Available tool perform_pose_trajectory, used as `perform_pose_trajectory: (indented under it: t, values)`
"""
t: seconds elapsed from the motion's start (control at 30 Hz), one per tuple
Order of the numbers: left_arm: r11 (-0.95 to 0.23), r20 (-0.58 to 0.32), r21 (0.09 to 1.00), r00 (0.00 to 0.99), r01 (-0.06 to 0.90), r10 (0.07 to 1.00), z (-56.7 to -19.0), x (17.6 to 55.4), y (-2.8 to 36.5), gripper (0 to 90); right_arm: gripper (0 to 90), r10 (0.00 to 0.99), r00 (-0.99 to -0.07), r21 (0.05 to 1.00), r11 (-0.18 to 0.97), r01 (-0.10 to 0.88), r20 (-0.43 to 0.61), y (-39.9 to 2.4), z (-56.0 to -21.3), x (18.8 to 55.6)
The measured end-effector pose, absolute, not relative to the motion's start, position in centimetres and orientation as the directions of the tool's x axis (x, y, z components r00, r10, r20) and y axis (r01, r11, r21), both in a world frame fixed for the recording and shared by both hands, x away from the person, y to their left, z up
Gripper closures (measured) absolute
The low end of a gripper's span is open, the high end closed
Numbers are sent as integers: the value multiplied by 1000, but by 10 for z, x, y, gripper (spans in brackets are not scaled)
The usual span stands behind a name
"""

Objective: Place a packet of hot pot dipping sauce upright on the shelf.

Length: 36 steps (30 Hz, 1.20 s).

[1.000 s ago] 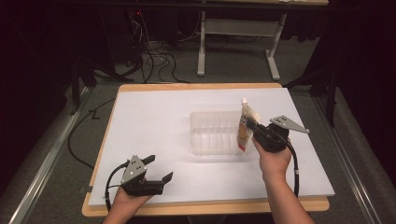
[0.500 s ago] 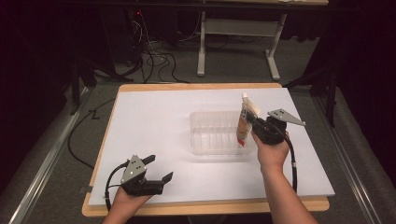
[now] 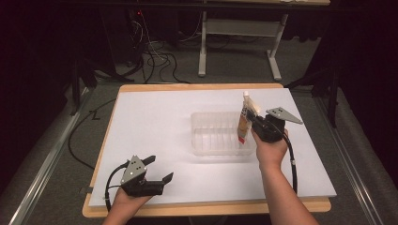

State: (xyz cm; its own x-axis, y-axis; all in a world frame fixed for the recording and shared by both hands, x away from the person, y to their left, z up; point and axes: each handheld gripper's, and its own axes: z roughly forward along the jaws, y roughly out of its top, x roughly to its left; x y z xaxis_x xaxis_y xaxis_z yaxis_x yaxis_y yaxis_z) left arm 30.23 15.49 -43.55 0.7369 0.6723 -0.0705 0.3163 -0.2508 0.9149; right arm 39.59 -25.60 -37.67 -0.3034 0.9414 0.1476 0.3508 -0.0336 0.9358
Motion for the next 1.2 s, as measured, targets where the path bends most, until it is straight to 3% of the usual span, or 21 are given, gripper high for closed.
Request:
perform_pose_trajectory:
  t: [0.93,1.07,1.2]
  values:
    - [-266,-59,912,741,314,669,-436,300,156,135,890,933,-343,921,34,387,109,-252,-411,376]
    - [-267,-59,911,742,314,668,-437,300,155,135,873,929,-355,919,48,392,103,-252,-414,371]
    - [-276,-55,908,743,315,667,-437,301,154,135,801,922,-372,912,61,405,104,-252,-415,368]
